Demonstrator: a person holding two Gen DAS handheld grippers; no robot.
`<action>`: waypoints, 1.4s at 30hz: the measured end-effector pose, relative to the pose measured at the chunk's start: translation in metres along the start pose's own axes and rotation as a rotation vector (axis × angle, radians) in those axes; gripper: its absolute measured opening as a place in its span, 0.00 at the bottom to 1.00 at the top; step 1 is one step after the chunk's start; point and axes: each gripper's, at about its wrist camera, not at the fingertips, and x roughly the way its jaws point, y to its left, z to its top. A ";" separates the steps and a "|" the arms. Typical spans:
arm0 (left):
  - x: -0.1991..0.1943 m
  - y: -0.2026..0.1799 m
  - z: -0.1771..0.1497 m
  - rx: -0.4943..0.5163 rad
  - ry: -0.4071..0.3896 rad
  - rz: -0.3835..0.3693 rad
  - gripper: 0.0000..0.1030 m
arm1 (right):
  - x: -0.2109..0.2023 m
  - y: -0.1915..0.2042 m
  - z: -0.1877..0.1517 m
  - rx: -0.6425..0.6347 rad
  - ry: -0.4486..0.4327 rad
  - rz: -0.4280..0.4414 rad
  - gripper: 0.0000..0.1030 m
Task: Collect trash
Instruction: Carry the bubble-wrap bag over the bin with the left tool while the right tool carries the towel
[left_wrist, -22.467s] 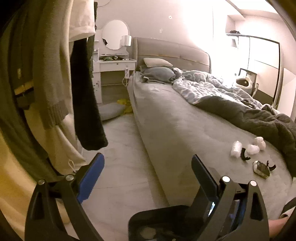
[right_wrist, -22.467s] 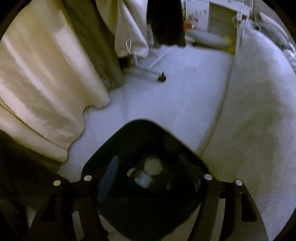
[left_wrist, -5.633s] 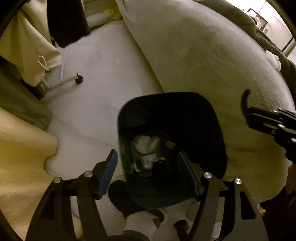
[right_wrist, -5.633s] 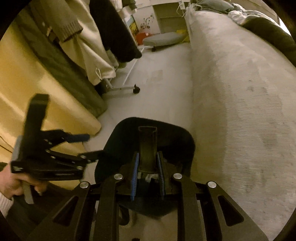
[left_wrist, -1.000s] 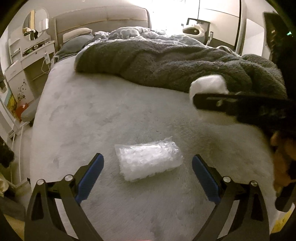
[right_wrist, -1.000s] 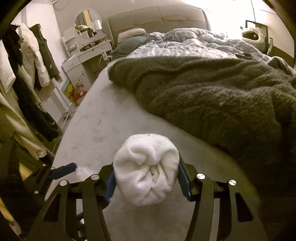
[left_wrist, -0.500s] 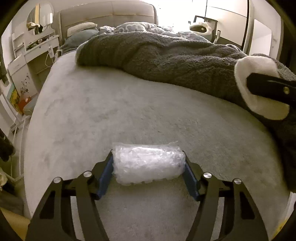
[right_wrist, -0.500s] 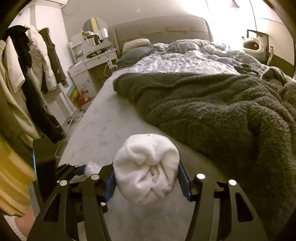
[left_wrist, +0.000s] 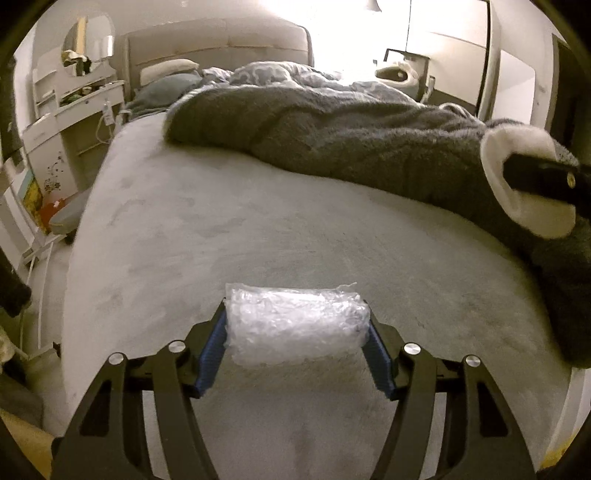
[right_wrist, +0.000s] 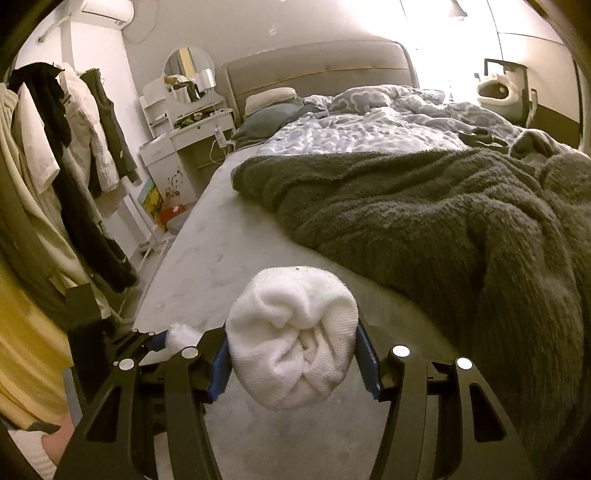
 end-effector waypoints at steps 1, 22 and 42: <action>-0.004 0.001 -0.001 -0.003 -0.004 0.001 0.66 | -0.003 0.002 -0.002 0.005 -0.002 0.000 0.56; -0.102 0.039 -0.049 -0.026 -0.043 0.086 0.66 | -0.047 0.094 -0.055 -0.075 0.016 0.028 0.56; -0.147 0.126 -0.096 -0.100 0.015 0.184 0.66 | -0.030 0.198 -0.075 -0.166 0.064 0.119 0.56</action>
